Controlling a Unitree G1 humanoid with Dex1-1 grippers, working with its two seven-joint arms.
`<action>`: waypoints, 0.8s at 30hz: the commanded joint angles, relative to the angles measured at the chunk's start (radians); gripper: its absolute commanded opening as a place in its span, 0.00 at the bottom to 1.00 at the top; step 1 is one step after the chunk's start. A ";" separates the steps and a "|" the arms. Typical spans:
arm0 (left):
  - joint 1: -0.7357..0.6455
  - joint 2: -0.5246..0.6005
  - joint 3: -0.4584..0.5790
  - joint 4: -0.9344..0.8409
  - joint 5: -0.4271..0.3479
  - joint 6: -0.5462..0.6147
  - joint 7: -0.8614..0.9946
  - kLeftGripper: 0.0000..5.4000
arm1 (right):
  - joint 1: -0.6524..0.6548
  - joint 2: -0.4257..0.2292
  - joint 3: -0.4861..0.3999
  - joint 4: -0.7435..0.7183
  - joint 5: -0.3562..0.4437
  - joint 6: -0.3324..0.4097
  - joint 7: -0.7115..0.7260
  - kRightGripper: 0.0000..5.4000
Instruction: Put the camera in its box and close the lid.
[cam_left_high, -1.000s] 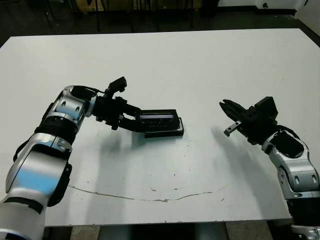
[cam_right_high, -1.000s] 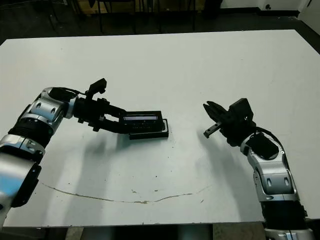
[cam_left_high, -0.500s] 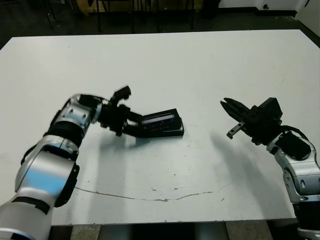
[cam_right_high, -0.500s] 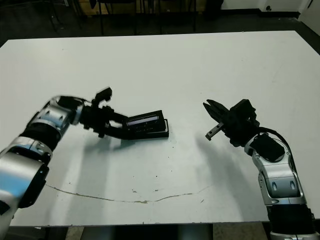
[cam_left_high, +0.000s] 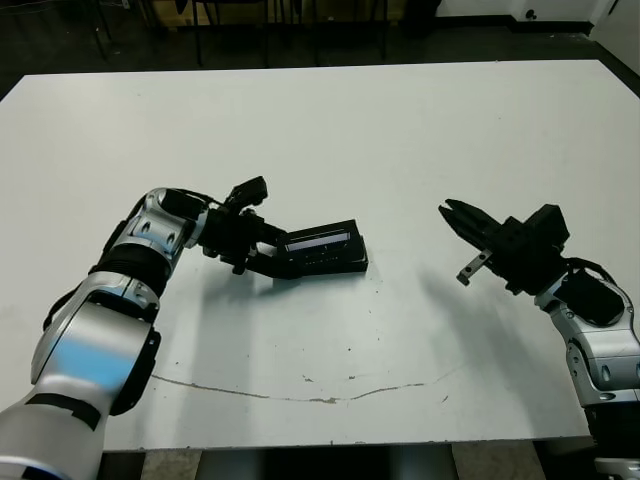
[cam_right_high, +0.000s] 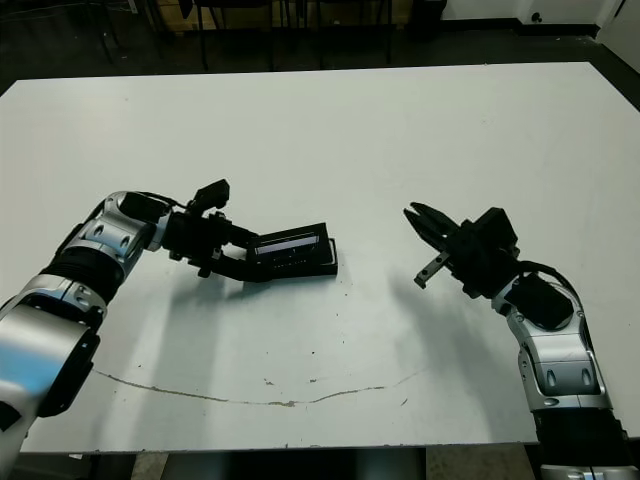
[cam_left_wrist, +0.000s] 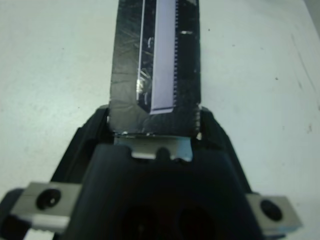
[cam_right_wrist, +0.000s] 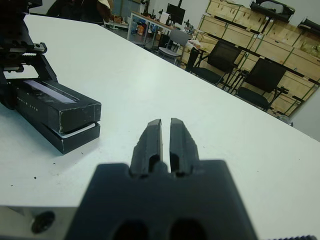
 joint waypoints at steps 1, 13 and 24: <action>0.062 0.035 -0.038 -0.005 0.061 0.025 -0.003 0.50 | 0.019 -0.007 0.004 -0.005 -0.006 0.014 0.000 0.00; 0.004 -0.037 -0.093 0.075 0.115 0.045 0.084 0.50 | 0.016 -0.012 -0.004 0.003 -0.003 -0.008 0.009 0.00; -0.044 -0.148 -0.124 0.179 0.166 0.012 0.139 0.50 | 0.046 -0.027 -0.013 -0.040 0.009 0.042 0.015 0.00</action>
